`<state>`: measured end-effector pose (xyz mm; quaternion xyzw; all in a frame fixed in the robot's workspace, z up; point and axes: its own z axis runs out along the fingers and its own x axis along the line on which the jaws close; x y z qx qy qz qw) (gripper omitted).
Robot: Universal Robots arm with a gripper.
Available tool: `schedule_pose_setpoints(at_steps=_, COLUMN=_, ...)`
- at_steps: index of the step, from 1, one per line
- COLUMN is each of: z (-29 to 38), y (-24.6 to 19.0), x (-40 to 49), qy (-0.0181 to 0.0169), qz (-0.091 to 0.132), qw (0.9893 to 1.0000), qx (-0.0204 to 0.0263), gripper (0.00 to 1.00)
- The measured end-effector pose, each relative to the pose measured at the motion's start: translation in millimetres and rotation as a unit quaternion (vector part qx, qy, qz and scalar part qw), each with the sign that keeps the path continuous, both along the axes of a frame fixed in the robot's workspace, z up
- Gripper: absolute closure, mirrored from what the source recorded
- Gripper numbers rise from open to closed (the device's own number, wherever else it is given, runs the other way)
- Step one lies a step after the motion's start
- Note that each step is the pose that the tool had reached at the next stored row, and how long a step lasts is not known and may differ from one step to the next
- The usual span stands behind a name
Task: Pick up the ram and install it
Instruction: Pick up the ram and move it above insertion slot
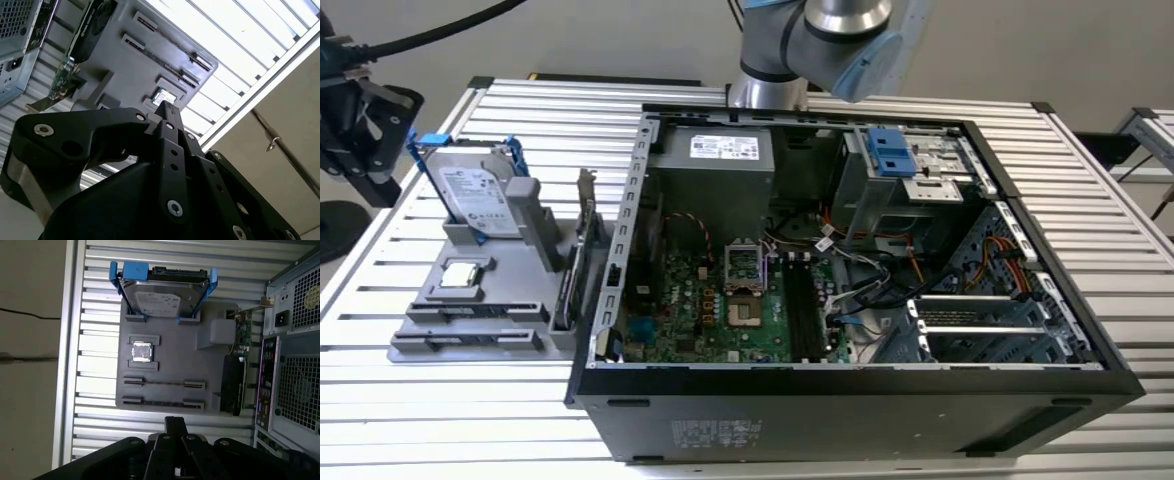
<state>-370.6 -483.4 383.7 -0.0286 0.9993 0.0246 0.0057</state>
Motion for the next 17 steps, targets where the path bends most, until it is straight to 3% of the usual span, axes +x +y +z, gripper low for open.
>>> schedule_pose_setpoints(at_steps=11, z=-1.0, y=-1.8, x=0.0, qy=0.0005, qz=0.001, qw=1.0, qx=0.0, gripper=1.0)
schedule_pose_setpoints(at_steps=17, z=-1.6, y=-4.9, x=0.3, qy=0.0008, qz=0.001, qw=1.0, qx=0.0, gripper=1.0)
